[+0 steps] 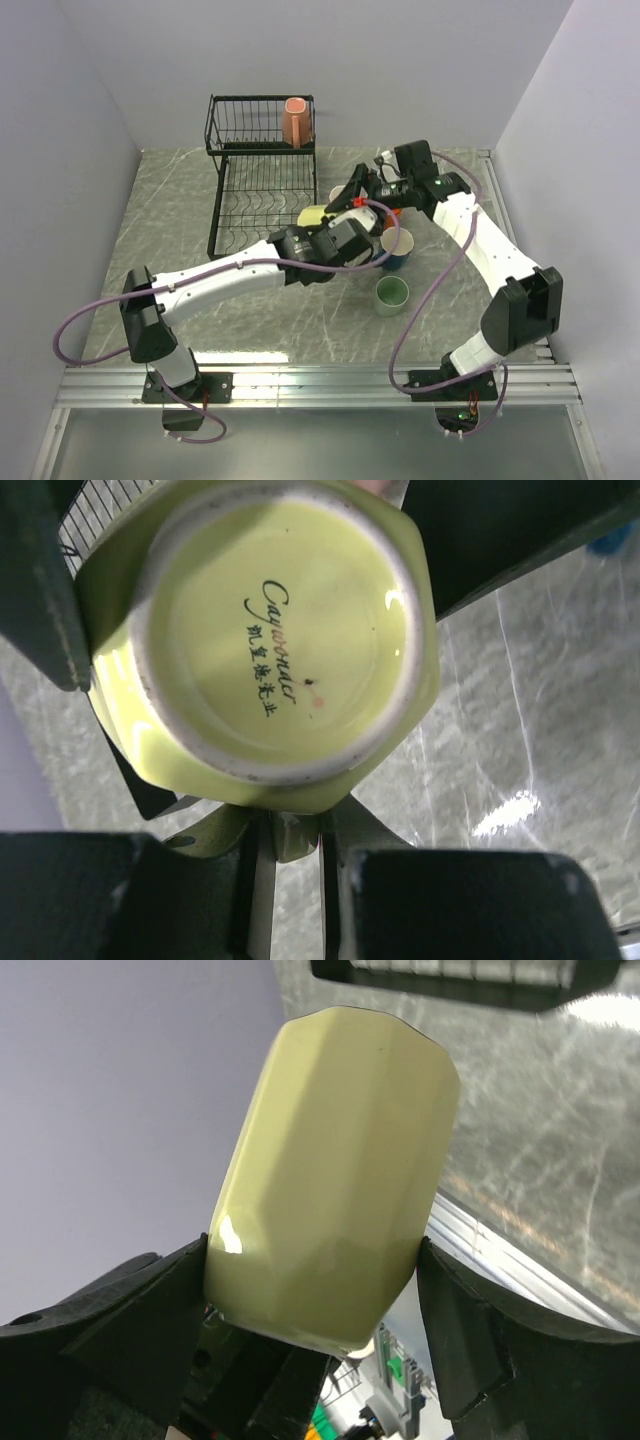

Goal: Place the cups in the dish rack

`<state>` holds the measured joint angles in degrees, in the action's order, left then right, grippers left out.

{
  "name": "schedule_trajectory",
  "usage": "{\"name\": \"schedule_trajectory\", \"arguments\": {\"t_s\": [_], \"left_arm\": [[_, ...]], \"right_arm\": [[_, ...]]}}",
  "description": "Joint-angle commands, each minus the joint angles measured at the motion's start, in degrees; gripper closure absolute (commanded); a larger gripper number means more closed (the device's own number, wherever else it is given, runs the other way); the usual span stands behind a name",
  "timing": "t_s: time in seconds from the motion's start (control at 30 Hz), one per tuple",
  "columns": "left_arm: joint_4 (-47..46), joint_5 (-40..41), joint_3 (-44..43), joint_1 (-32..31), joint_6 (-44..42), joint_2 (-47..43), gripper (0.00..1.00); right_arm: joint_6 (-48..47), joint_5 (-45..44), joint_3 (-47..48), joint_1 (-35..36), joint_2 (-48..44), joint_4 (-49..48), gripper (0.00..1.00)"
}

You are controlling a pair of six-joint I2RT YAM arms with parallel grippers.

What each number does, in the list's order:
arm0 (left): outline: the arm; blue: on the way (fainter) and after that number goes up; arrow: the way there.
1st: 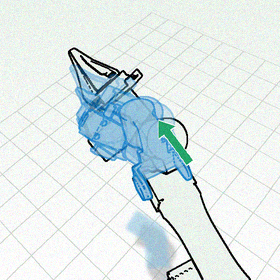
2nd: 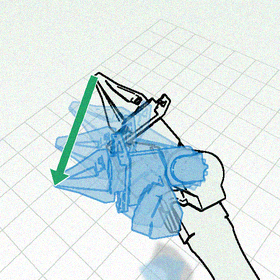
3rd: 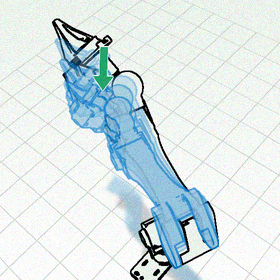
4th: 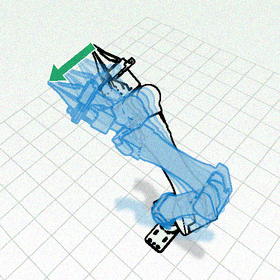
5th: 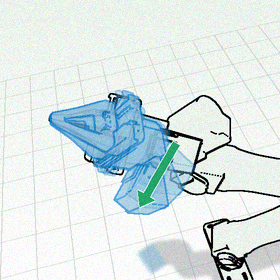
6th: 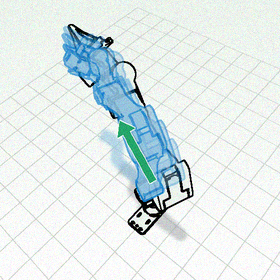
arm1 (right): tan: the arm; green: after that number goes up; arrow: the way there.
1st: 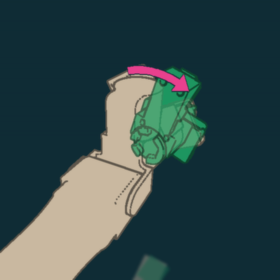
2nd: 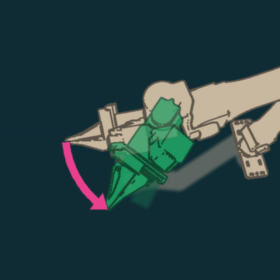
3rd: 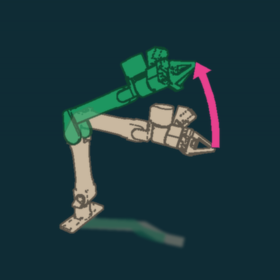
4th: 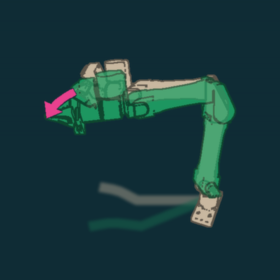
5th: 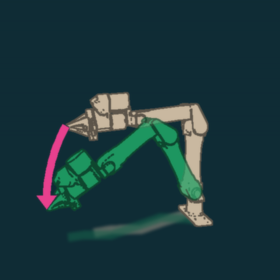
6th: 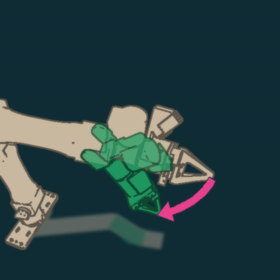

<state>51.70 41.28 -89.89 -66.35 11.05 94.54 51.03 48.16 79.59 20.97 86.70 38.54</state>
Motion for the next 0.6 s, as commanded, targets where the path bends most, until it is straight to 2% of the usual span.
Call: {"name": "schedule_trajectory", "arguments": {"t_s": [0.0, 0.17, 0.2, 0.27, 0.33, 0.37, 0.57], "left_arm": [[-2.84, -5.06, -2.74, 3.41, 3.19, -1.99, 1.00], [-3.10, -8.40, -3.36, 6.93, 3.19, -2.34, 1.00], [-3.19, -8.84, -3.45, 7.45, 3.19, -2.26, 1.00], [-3.63, -10.33, -3.45, 8.86, 3.19, -2.34, 1.00], [-3.89, -11.13, -3.37, 10.26, 3.45, -2.26, 1.00], [-3.98, -12.26, -3.37, 10.71, 3.54, -2.17, 1.00], [-4.07, -13.94, -3.63, 12.38, 4.95, -1.47, 1.00]], "right_arm": [[-0.66, 9.76, 8.63, 0.21, 1.01, -0.93, 0.59], [0.56, 10.46, 10.85, -0.76, 2.95, -2.77, 0.50], [1.26, 10.72, 10.33, -0.84, 3.04, -3.73, 0.42], [3.02, 11.34, 9.79, -1.54, 3.21, -6.37, 0.36], [4.42, 11.52, 9.62, -2.07, 3.48, -8.47, 0.21], [4.96, 11.69, 9.79, -2.60, 3.92, -9.18, 0.09], [8.12, 12.48, 13.48, -5.15, 6.99, -13.05, 0.05]]}}
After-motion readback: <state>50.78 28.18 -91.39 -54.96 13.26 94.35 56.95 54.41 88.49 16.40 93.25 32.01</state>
